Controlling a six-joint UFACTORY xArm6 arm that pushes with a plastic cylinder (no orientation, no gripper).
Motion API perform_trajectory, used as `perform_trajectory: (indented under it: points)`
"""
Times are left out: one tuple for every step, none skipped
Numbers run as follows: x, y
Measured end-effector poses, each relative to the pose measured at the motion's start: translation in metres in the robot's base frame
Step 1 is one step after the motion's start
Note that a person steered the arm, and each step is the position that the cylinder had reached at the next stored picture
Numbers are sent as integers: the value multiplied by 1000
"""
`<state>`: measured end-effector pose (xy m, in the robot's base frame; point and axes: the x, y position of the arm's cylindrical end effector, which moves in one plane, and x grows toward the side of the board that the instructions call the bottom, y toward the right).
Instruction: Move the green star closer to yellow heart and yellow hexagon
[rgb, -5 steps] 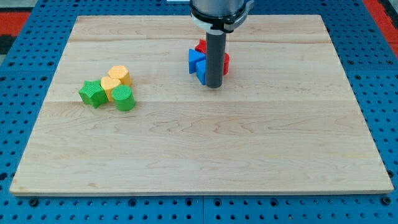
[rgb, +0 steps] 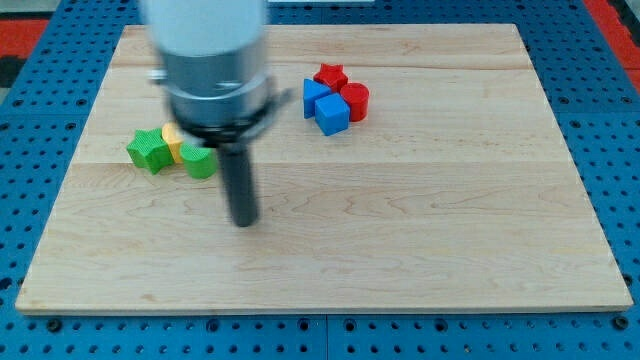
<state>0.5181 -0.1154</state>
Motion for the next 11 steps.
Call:
perform_trajectory:
  points:
    - [-14, -56]
    - [-42, -67]
    - [-61, -73]
    - [-78, -76]
    - [-83, -78]
    - [-65, -101]
    - [-65, -131]
    - [-92, -126]
    - [-121, -104]
    - [-125, -103]
    - [-114, -103]
